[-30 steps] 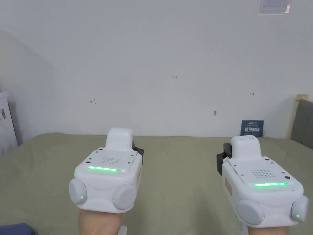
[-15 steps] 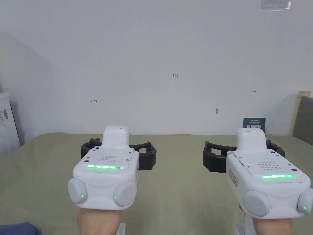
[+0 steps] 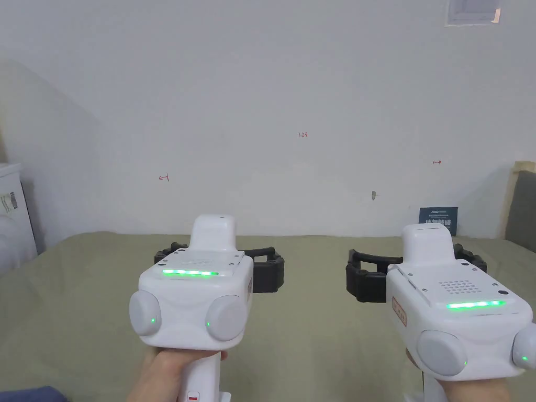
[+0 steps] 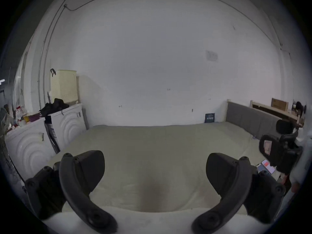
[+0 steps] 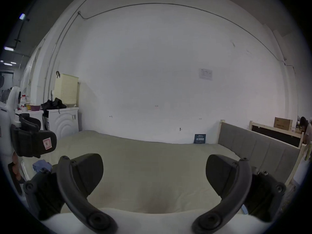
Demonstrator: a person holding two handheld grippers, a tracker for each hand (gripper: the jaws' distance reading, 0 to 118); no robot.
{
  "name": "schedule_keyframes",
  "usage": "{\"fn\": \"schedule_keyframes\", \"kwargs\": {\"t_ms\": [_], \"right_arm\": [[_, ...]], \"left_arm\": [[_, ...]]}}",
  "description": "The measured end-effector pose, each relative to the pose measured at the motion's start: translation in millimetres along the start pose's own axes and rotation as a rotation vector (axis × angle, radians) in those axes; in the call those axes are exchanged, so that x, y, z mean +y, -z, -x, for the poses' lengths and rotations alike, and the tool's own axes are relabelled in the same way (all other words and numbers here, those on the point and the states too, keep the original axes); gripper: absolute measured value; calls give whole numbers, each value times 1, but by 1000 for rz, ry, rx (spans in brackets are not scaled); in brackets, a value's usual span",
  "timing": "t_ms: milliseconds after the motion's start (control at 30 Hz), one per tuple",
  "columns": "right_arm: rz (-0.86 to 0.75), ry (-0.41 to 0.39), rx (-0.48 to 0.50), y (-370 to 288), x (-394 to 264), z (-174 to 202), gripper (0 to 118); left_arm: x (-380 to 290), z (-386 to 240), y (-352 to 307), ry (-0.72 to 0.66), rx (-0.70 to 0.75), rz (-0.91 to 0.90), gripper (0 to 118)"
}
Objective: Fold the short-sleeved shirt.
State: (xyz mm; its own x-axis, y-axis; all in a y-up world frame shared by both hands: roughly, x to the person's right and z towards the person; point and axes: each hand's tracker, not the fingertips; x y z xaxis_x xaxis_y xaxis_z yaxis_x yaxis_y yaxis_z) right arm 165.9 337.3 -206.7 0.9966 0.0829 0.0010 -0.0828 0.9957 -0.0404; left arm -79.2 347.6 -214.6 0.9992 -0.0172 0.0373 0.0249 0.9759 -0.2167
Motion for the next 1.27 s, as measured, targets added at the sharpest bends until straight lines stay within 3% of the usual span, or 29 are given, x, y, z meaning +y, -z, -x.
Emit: {"fn": "schedule_keyframes", "kwargs": {"t_ms": [167,333,633,800,933,1033,1267], "right_arm": [[6,-16,2,3,1,3,118],[20,-7,1,4,0,3,118],[33,15,4,15,-13,-8,118],[38,38,-3,6,-8,-12,118],[24,21,-11,3,-6,-13,118],[29,15,-25,4,-4,-13,118],[31,12,-26,2,0,-14,118]], "left_arm": [[6,7,1,-43,-20,42,118],[10,0,-3,66,35,7,118],[13,8,6,41,8,35,114],[17,23,9,-177,-32,37,115],[20,25,16,-90,46,124,115],[15,23,15,-65,95,57,115],[9,22,7,-54,45,-6,117]]}}
